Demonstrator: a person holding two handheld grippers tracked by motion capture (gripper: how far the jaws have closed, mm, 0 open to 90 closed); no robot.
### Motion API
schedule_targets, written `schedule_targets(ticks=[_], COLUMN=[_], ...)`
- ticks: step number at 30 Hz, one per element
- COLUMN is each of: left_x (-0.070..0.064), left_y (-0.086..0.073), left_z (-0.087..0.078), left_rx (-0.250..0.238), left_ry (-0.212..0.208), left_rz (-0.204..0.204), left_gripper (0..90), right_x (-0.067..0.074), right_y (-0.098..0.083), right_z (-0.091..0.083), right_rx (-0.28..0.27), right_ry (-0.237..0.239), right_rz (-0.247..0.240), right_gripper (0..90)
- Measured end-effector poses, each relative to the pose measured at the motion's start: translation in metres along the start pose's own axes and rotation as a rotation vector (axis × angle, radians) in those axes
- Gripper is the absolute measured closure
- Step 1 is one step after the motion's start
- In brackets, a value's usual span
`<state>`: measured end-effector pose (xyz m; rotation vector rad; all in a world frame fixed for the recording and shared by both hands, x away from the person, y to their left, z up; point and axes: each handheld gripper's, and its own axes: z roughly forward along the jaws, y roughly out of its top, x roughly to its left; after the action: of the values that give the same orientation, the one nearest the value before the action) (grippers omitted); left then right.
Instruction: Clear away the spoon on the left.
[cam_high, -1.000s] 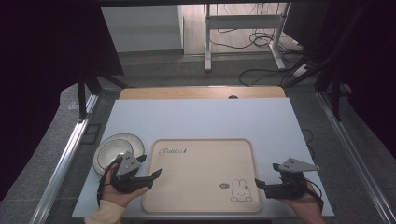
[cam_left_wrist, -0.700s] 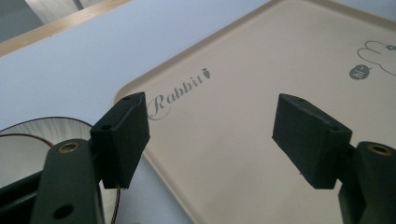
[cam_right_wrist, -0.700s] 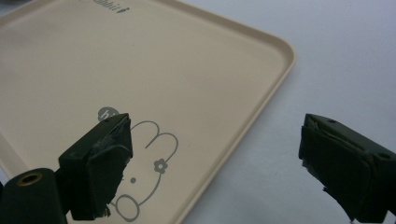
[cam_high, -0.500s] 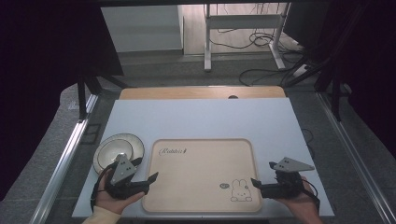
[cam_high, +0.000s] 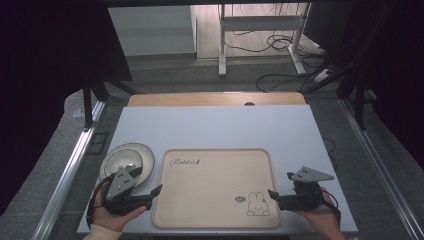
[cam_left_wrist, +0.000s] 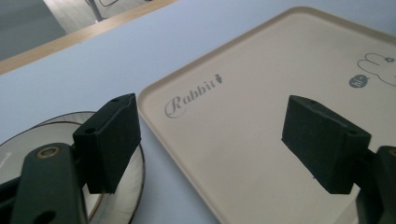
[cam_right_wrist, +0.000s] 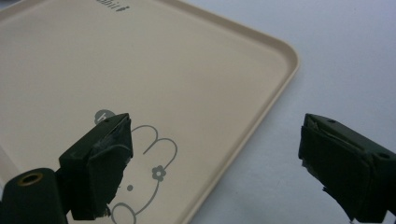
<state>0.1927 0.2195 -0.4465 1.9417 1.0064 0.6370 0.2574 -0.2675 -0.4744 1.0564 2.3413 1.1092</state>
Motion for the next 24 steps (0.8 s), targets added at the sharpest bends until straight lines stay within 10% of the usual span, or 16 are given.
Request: schedule_targets(ticks=[24], left_x=[0.021], left_y=[-0.008], left_z=[-0.021], left_rx=[-0.002], left_ry=[0.059], left_rz=[-0.015], left_gripper=[21.2], right_x=[0.000], right_y=[0.001], right_z=[0.000], right_rx=[-0.012], right_ry=[-0.020], right_rz=[-0.007], right_gripper=[11.1])
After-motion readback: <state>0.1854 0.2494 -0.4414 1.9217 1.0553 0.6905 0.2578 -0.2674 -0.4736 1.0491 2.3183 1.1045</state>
